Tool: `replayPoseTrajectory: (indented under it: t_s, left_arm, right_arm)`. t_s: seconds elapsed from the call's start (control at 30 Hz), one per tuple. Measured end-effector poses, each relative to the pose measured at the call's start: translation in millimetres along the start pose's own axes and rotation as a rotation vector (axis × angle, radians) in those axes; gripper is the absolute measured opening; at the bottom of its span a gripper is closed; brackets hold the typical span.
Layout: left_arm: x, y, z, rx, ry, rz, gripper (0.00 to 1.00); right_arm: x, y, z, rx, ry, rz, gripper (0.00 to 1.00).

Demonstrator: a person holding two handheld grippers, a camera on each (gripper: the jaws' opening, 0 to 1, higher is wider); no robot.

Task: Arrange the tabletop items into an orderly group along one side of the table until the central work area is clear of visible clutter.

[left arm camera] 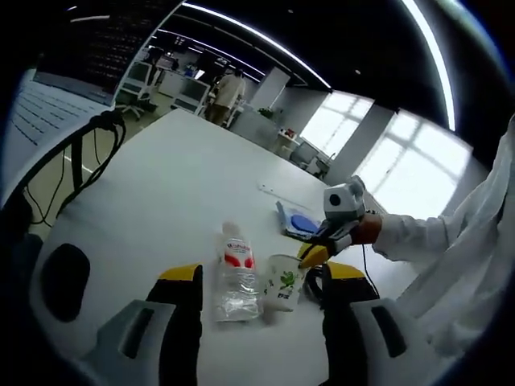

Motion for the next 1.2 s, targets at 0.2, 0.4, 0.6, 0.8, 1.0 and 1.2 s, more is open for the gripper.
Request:
replayPoseTrajectory:
  t_s: [0.2,0.4,0.6,0.8,1.0,1.2]
  left_arm:
    - [-7.2,1,2.9,-0.001,-0.013,-0.019,0.60]
    - [-15.2,1,6.3,0.003,-0.030,-0.038,0.60]
    - [-22.6,0,10.5,-0.001,-0.043,-0.059,0.60]
    - [-30.2,-1,11.8,0.000,-0.055,-0.079,0.60]
    - [-34.0,-1,14.0,0.001,-0.062,-0.103,0.60]
    - [-37.1,-2,18.6,-0.004,-0.068,-0.119,0.60]
  right_arm:
    - [14,4,-3.9,-0.006,0.027,-0.006,0.00]
    - [23,15,-3.8,-0.053,0.040,-0.049,0.00]
    - [31,33,4.1,-0.103,0.079,-0.103,0.00]
    - [38,49,13.4,-0.137,0.113,-0.155,0.00]
    - [44,66,27.4,-0.174,0.151,-0.215,0.00]
    - [45,85,44.9,-0.179,0.192,-0.276,0.00]
Point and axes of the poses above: the point that each gripper's makers call its tool centre point, and the gripper's own axes: y roughly backward along the fingers, x roughly to its left, z roughly out of its top, the point moved 8 cm from there along y, roughly backward along the fingers, and after that the axes turned 4 degrees about -x, right-handed, at the moved point
